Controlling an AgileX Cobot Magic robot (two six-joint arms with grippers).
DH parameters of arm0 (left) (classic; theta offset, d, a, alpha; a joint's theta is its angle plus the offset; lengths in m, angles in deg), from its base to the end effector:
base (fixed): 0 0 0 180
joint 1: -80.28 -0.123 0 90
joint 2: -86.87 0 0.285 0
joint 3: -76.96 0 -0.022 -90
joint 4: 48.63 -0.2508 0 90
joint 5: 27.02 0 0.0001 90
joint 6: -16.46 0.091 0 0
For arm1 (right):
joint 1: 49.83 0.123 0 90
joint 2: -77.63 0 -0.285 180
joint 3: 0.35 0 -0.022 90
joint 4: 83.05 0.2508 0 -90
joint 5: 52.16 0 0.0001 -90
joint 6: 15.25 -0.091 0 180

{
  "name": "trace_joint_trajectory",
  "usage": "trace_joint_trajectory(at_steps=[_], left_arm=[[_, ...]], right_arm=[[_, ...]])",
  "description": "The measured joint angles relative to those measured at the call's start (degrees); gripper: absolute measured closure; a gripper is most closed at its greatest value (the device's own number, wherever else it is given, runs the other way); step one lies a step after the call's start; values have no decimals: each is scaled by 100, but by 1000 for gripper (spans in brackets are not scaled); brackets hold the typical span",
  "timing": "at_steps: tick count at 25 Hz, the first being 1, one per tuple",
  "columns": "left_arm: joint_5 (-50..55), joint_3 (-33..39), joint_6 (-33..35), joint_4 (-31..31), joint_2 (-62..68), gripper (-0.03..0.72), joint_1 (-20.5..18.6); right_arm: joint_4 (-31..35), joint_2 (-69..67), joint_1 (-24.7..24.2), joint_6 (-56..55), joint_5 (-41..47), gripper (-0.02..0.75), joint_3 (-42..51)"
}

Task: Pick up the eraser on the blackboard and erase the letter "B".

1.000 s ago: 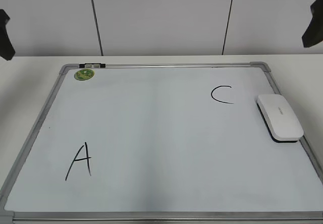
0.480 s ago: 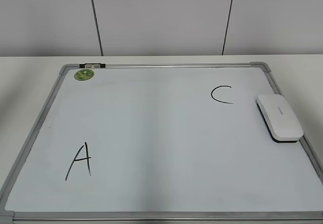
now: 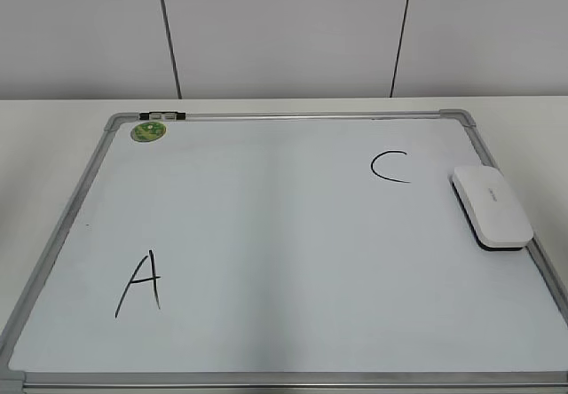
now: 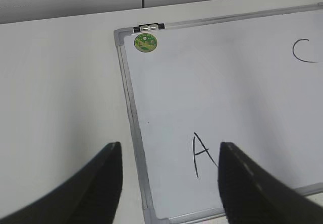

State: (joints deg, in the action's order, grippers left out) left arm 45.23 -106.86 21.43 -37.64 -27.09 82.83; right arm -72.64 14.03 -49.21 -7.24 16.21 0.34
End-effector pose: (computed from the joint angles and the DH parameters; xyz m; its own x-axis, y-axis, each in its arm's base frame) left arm 0.1591 -0.0236 0.4574 -0.6909 0.0579 -0.7206 0.1930 0.9754 -0.1066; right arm 0.1558 0.0170 0.4464 -0.6619 -0.0783 -0.7455 -0.1830 0.9813 0.0595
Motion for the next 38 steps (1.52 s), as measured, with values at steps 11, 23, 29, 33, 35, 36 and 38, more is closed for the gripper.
trace_joint_trajectory(at_steps=[11, 23, 29, 33, 35, 36, 38], left_arm=[[48, 1678, -183, 38, -2249, 251, 0], [57, 4067, -230, -189, -3648, 251, 0], [-184, 4788, -234, -488, -3852, 251, 0], [-543, 4980, -234, -602, -3865, 251, 0], [-721, 5035, -234, -708, -3865, 251, 0], [-804, 5088, -234, -761, -3865, 251, 0], [-899, 5156, -234, -820, -3865, 251, 0]], right_arm=[[0, 1968, 0, -27, 257, 154, 1038], [-1250, 4274, 0, -673, 257, 162, 3599], [-1470, 4531, 0, -697, 184, 164, 4532], [-1491, 4531, 0, -707, -97, 164, 4633], [-1491, 4531, 0, -707, -229, 164, 4725], [-1491, 4531, 0, -707, -266, 164, 4750], [-1491, 4531, 0, -707, -291, 164, 4763]])
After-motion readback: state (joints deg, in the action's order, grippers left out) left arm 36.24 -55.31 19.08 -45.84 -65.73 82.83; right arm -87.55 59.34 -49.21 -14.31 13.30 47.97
